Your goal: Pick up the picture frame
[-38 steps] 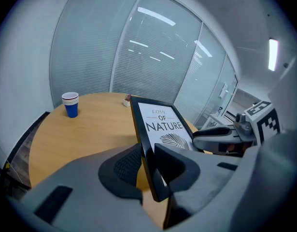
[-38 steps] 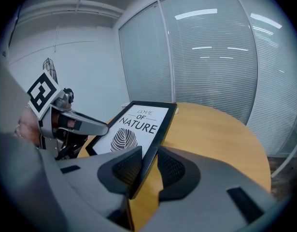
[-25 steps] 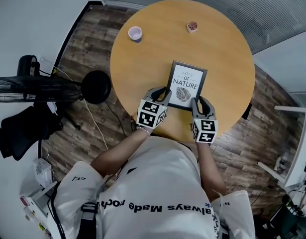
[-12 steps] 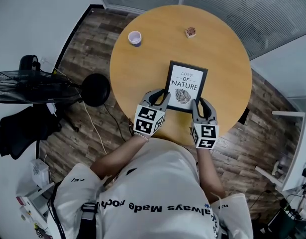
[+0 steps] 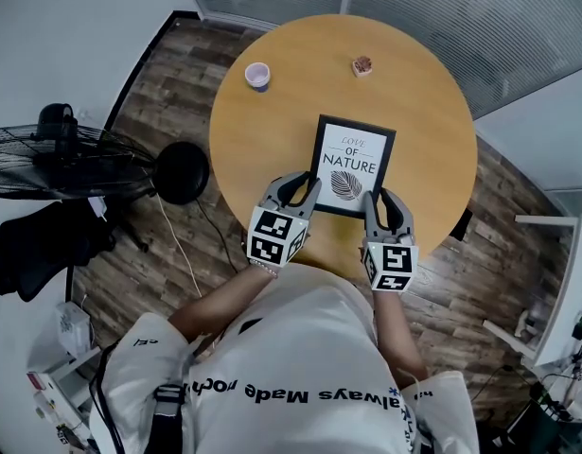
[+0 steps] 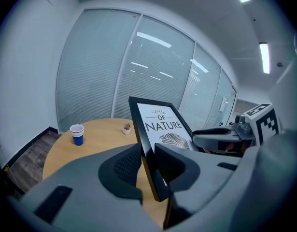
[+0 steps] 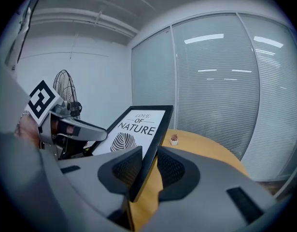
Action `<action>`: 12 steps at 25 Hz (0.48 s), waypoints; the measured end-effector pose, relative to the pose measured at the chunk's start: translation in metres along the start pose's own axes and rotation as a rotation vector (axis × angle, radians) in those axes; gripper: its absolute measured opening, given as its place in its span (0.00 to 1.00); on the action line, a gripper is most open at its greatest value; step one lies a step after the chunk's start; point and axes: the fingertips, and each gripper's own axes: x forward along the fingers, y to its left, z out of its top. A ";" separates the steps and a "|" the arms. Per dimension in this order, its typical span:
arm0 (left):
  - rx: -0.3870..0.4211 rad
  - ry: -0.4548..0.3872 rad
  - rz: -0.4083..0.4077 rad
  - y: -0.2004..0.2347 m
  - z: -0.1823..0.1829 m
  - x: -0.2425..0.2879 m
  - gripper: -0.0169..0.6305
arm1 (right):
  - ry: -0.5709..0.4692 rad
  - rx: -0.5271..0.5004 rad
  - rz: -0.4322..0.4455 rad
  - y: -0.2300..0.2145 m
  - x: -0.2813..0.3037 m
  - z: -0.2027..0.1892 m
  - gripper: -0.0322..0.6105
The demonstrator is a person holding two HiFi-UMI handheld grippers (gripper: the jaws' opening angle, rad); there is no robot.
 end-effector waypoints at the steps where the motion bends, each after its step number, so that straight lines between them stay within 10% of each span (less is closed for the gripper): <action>1: 0.000 -0.005 0.001 0.000 0.003 -0.002 0.18 | -0.004 -0.003 0.001 0.001 -0.001 0.003 0.22; 12: 0.002 -0.052 0.000 -0.011 0.029 -0.021 0.18 | -0.059 -0.021 0.004 0.002 -0.020 0.036 0.22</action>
